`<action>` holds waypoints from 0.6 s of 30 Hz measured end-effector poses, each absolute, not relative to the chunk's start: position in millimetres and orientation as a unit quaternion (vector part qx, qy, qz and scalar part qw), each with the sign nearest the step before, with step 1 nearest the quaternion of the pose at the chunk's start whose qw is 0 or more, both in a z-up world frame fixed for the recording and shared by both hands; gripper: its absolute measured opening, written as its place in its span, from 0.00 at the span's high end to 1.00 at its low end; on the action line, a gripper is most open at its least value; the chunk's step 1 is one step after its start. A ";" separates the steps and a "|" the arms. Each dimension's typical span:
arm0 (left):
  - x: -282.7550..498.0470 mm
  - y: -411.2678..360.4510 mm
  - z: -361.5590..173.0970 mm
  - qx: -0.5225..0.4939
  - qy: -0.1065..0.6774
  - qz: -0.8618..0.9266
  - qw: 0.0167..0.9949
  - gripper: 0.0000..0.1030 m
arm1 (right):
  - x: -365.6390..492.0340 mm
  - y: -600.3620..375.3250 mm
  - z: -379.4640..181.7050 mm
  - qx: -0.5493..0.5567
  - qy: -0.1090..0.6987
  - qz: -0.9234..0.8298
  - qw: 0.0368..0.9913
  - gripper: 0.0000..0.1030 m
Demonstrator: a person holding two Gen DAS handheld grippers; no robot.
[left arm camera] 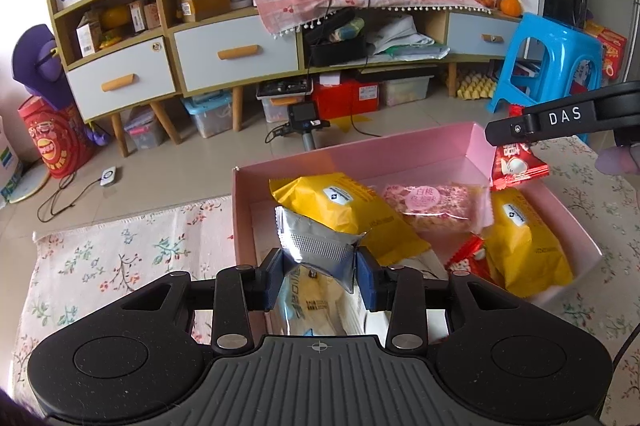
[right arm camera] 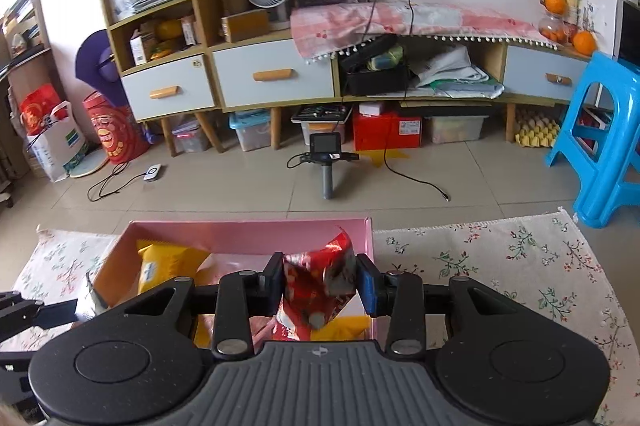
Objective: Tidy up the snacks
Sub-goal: 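Lower both snacks into the box and open both tools, then withdraw both open tools from the box back over the table snacks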
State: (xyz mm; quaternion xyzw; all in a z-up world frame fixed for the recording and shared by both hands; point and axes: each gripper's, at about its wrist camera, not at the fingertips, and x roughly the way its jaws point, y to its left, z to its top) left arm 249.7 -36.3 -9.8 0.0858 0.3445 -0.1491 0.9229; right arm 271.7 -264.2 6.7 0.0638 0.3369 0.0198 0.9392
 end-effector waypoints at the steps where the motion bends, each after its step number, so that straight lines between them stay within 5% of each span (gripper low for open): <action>1: 251.0 -36.3 -11.3 0.086 0.345 -0.149 0.923 0.62 | 273.6 -263.9 6.1 0.065 0.336 0.018 0.939 0.72; 5: 253.2 -35.3 -15.5 0.085 0.341 -0.152 0.924 0.58 | 276.5 -262.6 3.8 0.065 0.333 0.018 0.940 0.71; 9: 251.6 -34.3 -17.7 0.084 0.337 -0.155 0.925 0.52 | 273.7 -260.3 4.1 0.058 0.332 0.020 0.941 0.51; 13: 250.8 -30.3 -15.5 0.074 0.333 -0.144 0.929 0.29 | 270.2 -257.9 9.5 0.051 0.328 0.023 0.943 0.39; 18: 247.5 -25.5 -8.2 0.055 0.333 -0.144 0.930 0.15 | 263.0 -254.8 18.6 0.038 0.323 0.026 0.945 0.30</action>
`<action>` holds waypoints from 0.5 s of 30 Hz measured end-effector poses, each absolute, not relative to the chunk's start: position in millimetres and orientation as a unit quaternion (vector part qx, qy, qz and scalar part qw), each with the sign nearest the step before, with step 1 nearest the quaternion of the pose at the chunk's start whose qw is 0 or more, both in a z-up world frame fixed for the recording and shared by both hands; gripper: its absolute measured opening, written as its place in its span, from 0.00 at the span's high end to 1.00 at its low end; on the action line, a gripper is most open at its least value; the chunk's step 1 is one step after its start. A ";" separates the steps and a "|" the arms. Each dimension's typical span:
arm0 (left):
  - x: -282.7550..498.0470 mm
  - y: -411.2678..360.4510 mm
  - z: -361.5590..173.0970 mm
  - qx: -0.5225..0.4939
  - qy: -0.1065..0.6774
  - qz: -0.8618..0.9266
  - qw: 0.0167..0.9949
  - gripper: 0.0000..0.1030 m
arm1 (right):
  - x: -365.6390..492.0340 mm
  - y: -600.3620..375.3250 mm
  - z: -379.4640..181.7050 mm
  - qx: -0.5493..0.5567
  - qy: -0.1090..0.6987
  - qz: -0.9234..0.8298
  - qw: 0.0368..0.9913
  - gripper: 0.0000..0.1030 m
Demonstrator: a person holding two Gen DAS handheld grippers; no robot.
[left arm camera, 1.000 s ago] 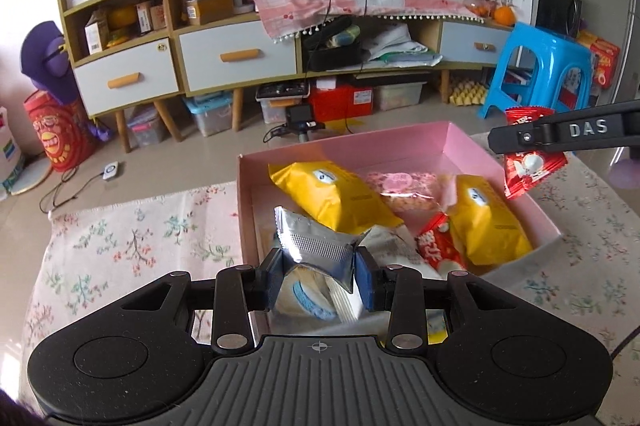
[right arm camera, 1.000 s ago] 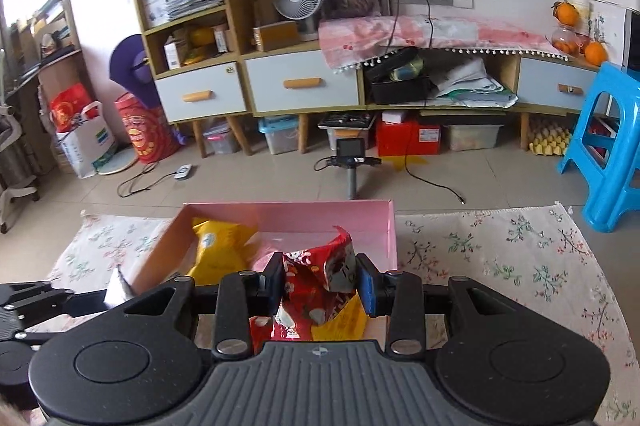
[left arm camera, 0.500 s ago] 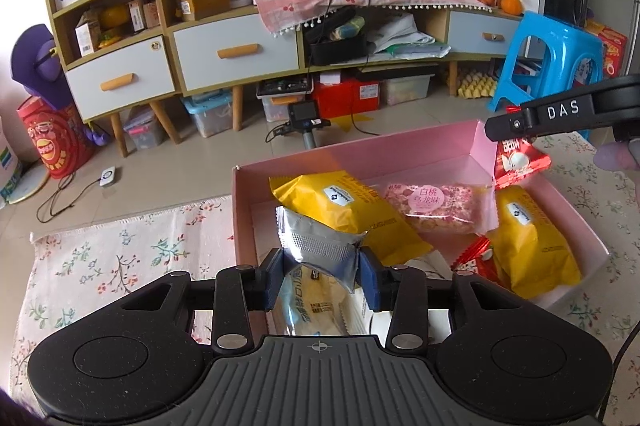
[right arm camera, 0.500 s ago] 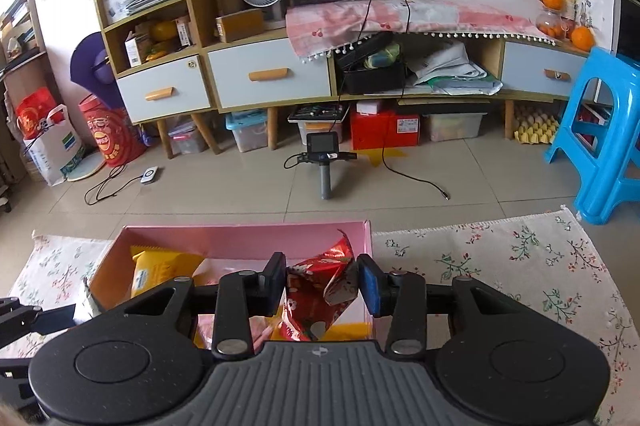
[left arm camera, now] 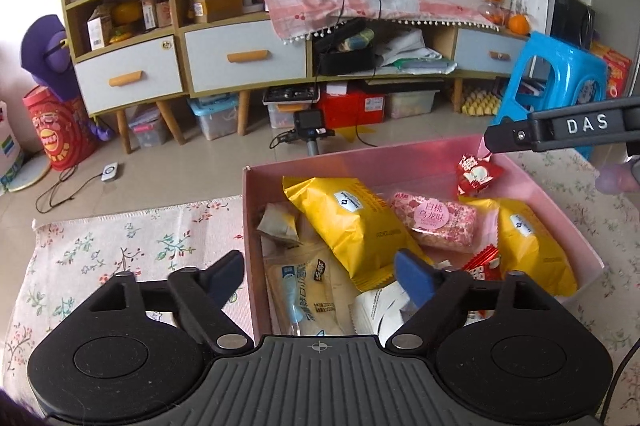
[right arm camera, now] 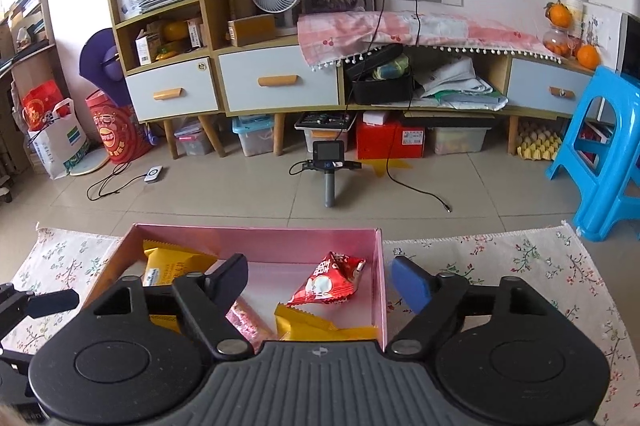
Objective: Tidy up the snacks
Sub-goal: 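Withdraw both open tools from the box back over the table snacks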
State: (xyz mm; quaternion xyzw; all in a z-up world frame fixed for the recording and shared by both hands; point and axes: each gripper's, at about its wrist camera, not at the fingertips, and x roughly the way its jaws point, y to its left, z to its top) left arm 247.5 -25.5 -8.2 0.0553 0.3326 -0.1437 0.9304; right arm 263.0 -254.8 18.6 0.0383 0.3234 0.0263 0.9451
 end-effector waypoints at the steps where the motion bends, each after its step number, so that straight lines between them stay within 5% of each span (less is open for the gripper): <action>1: 246.0 -25.4 -6.5 0.055 0.331 -0.144 0.931 0.14 | 260.4 -253.5 20.2 0.036 0.322 0.026 0.946 0.29; 15: 212.4 -32.5 18.2 0.067 0.334 -0.154 0.928 0.12 | 219.3 -251.9 48.9 0.004 0.302 0.037 0.952 0.18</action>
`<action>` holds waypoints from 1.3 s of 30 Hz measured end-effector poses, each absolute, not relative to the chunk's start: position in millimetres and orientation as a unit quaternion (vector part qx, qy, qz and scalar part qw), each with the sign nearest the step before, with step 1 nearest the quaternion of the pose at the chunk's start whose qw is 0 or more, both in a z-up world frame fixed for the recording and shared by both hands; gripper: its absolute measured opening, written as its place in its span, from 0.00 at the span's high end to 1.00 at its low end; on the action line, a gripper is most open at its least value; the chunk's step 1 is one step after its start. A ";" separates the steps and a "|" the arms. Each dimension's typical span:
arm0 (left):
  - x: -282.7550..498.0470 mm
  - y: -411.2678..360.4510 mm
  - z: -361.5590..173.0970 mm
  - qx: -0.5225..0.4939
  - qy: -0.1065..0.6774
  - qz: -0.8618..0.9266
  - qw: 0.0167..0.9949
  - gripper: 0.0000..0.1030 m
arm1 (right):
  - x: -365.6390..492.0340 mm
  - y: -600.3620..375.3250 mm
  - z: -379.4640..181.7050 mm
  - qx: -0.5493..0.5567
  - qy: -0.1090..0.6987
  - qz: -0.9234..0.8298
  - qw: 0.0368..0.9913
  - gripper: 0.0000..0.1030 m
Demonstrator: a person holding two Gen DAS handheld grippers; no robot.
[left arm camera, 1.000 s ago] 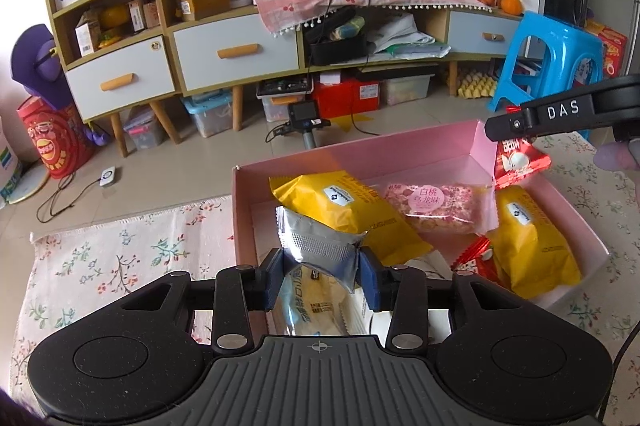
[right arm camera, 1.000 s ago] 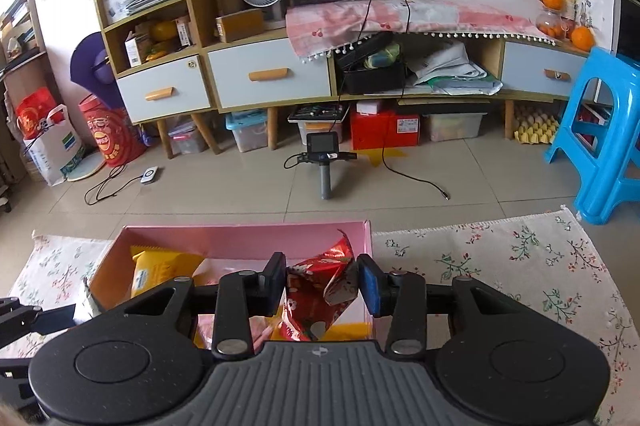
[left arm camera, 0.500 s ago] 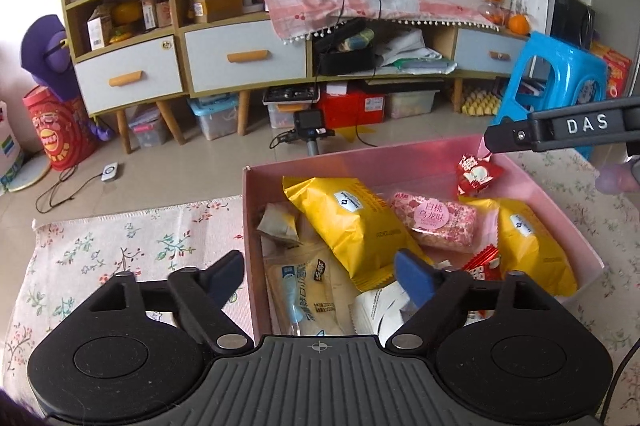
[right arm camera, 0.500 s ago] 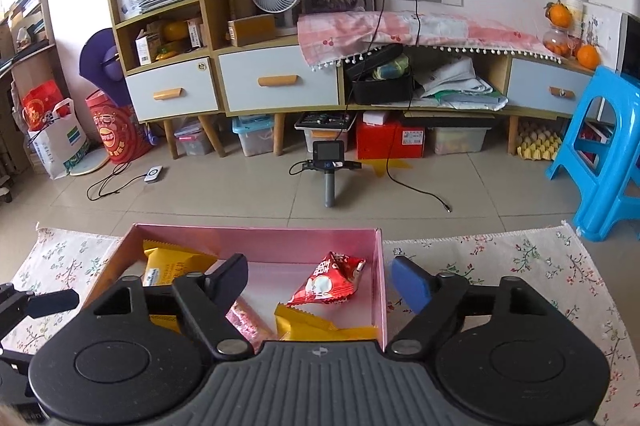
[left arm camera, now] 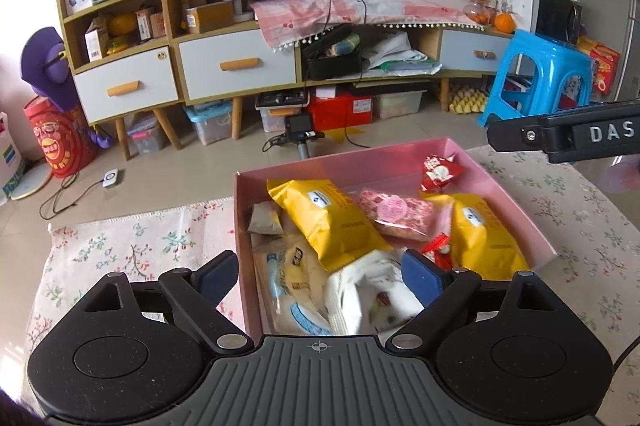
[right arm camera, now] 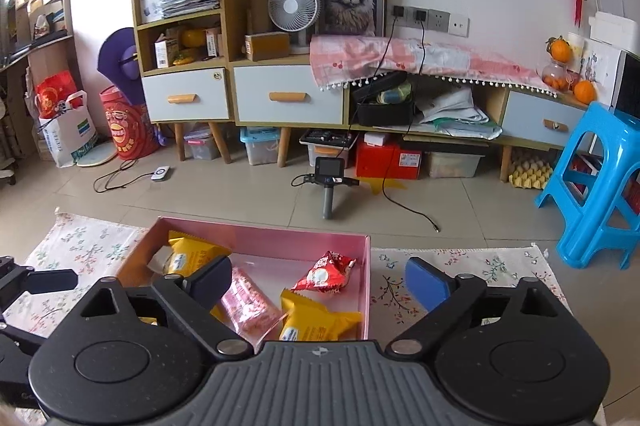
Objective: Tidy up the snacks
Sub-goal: 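Withdraw both open tools from the box back over the table snacks, then reach left tool to gold bar wrapper while right tool reaches orange-and-white packet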
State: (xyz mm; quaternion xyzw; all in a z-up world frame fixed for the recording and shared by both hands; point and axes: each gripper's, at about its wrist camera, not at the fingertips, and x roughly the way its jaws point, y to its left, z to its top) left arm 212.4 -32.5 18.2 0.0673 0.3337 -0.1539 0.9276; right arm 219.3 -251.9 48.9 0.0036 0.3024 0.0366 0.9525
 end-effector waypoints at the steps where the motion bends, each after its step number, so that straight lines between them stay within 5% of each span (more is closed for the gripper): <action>1: 209.7 -31.7 19.2 0.067 0.335 -0.155 0.927 0.12 | 215.5 -252.3 50.5 0.002 0.302 0.039 0.953 0.18; 39: 102.9 7.6 -4.1 0.077 0.378 -0.192 0.903 0.09 | 95.8 -230.4 18.8 -0.049 0.313 0.124 0.940 0.14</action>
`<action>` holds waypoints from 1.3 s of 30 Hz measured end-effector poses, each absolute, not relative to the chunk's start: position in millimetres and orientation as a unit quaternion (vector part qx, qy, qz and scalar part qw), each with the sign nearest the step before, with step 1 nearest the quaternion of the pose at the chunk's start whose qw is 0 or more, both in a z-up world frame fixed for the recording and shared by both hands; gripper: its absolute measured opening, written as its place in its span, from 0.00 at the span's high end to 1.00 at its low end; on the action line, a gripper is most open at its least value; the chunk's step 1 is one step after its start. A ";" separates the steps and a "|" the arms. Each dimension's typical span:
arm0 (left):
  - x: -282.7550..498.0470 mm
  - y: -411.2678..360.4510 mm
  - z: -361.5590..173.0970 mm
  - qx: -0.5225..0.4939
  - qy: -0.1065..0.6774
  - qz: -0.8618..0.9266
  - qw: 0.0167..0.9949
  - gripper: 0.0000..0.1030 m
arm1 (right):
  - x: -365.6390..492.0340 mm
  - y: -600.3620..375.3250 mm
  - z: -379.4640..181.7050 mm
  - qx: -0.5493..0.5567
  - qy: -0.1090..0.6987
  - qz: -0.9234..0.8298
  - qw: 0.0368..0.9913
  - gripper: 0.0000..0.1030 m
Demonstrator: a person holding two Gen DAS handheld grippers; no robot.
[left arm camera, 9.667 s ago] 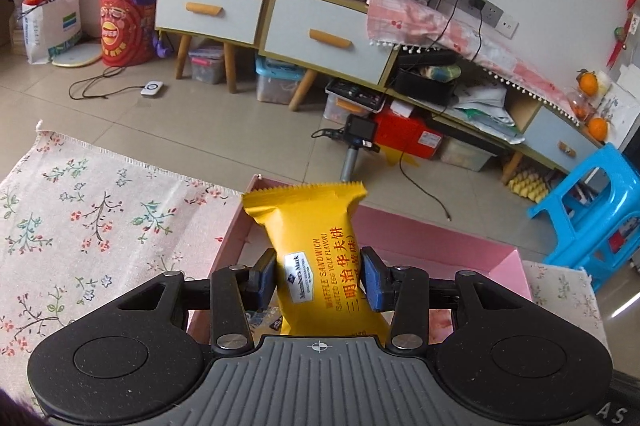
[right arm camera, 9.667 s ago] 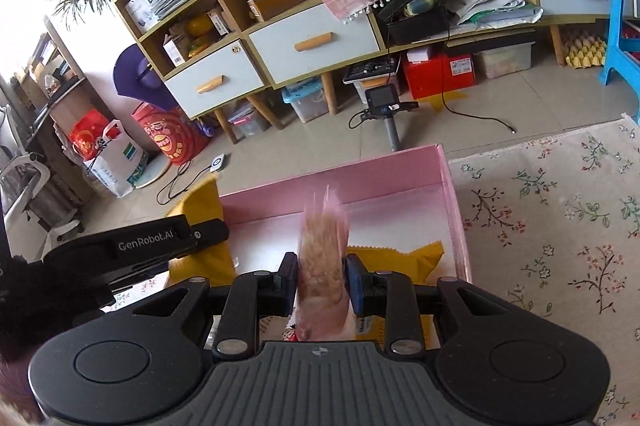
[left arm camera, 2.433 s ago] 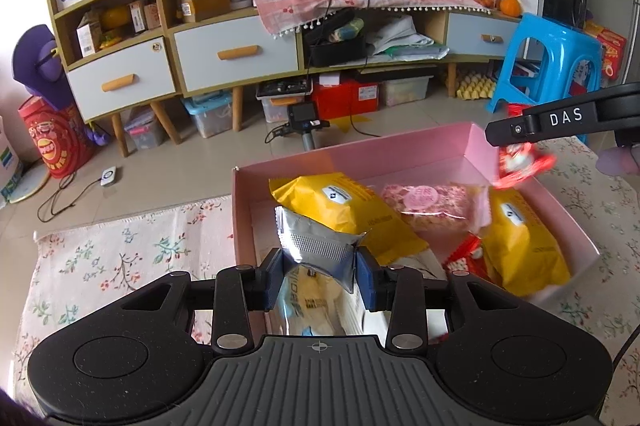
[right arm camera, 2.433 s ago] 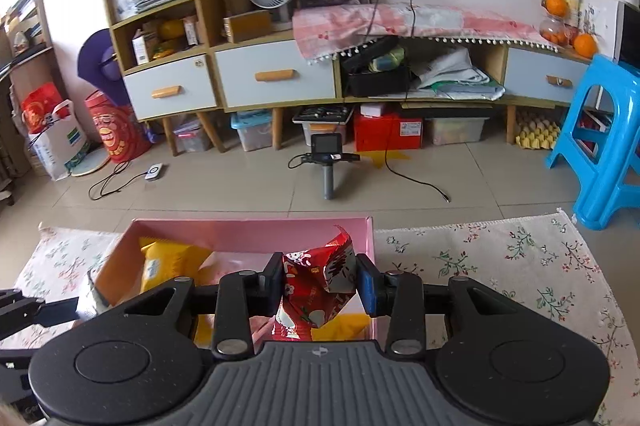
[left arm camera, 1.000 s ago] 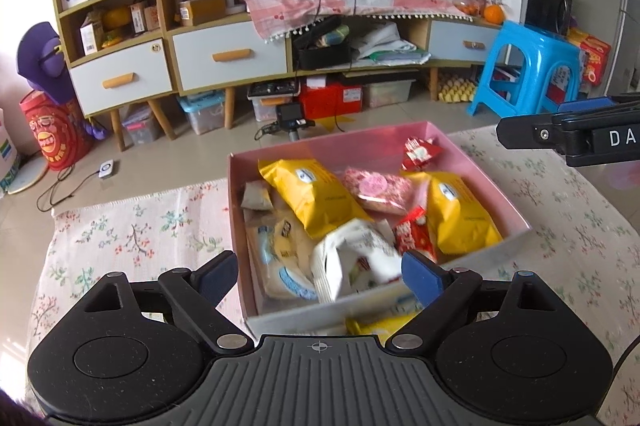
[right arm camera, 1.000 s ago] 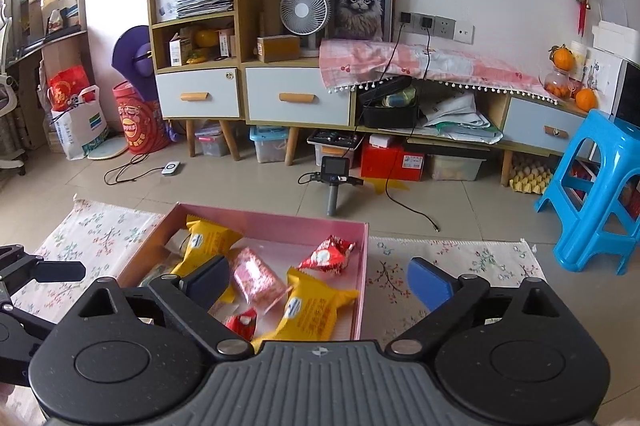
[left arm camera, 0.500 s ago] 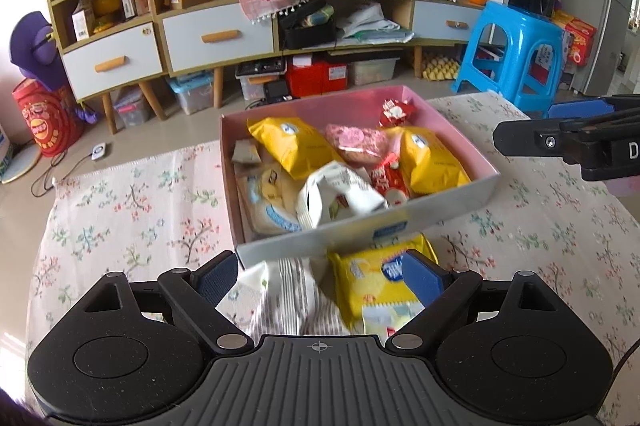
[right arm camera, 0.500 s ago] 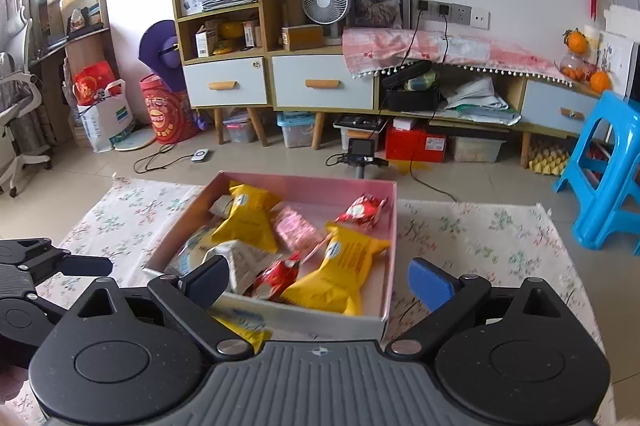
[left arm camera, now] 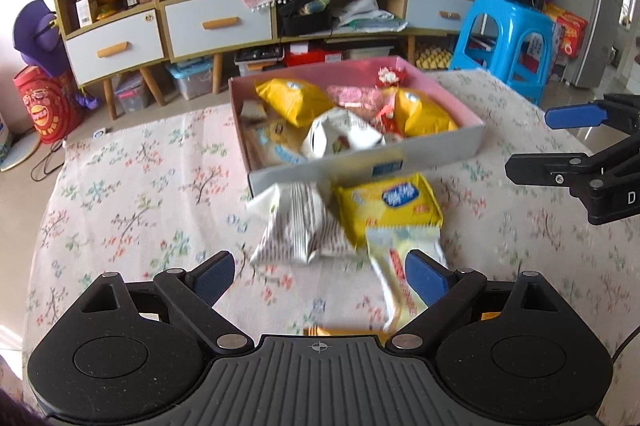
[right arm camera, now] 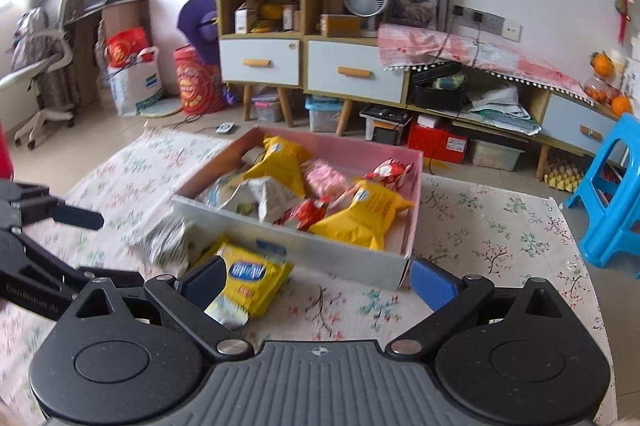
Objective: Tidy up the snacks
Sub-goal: 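Reach left tool to gold bar wrapper while right tool reaches orange-and-white packet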
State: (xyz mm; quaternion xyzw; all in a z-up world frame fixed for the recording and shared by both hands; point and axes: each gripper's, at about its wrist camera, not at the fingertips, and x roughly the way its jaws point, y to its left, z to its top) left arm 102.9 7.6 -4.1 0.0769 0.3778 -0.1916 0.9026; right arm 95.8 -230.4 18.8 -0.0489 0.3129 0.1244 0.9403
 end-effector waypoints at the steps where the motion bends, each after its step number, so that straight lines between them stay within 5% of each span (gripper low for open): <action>1: 101.1 9.7 -5.0 0.078 0.379 -0.192 0.902 0.09 | 92.9 -229.2 16.5 -0.052 0.314 0.128 0.939 0.14; 25: 52.2 29.3 -39.0 0.095 0.389 -0.263 0.878 0.09 | 30.2 -207.2 -25.7 -0.104 0.346 0.235 0.902 0.13; 39: 66.3 8.7 -53.6 0.210 0.345 -0.343 0.848 0.11 | 35.3 -205.4 -49.2 -0.118 0.379 0.232 0.888 0.14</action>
